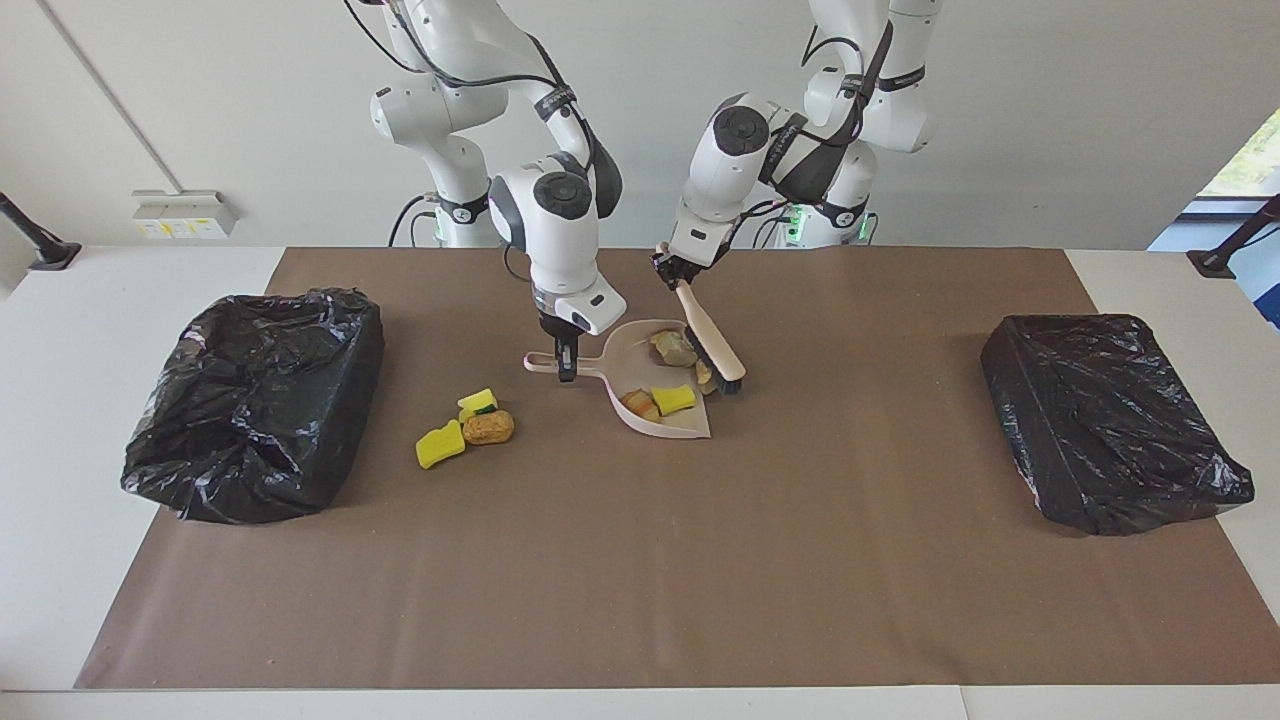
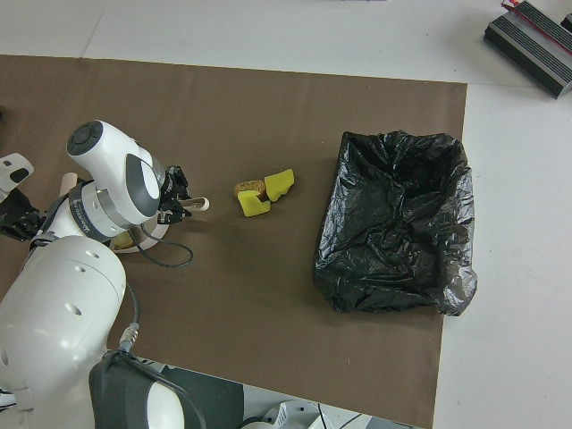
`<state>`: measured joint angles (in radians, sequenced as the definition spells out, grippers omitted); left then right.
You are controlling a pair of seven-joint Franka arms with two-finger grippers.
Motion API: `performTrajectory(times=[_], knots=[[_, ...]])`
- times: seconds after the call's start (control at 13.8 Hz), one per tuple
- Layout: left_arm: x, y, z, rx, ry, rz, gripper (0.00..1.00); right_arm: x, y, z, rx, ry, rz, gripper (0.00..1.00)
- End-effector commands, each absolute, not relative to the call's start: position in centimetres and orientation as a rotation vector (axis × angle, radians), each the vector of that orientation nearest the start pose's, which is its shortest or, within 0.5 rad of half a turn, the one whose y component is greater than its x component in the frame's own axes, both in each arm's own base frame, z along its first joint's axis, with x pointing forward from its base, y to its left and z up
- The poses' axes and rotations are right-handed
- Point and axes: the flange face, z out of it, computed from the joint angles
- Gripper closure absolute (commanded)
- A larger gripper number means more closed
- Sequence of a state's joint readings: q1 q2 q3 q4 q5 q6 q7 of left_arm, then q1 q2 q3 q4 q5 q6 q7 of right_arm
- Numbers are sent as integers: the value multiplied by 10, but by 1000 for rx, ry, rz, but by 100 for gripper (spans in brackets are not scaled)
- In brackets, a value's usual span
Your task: Sweep and dump trash in bin
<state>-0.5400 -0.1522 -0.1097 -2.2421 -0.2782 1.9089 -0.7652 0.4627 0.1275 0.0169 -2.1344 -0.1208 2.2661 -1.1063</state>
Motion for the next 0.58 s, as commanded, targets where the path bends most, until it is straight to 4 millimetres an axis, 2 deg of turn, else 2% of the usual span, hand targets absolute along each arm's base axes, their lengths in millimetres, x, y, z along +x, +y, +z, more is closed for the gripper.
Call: performTrajectory(times=[0.0, 0.07, 0.15, 0.22, 0.36, 0.51], knots=[[342, -288, 396, -3123, -262, 479, 100, 498, 248, 344, 2008, 2282, -39, 100], [335, -290, 385, -3113, -250, 483, 100, 498, 247, 344, 2010, 2280, -39, 100], [320, -301, 372, -3113, -215, 468, 100, 498, 248, 344, 2009, 2282, -39, 100], [320, -308, 364, -3138, -211, 425, 100, 498, 247, 344, 2012, 2280, -41, 100], [327, -324, 362, -3210, -234, 347, 100, 498, 247, 344, 2012, 2280, -41, 100], [322, -346, 367, -3277, -237, 337, 100, 498, 248, 344, 2010, 2282, -38, 100]])
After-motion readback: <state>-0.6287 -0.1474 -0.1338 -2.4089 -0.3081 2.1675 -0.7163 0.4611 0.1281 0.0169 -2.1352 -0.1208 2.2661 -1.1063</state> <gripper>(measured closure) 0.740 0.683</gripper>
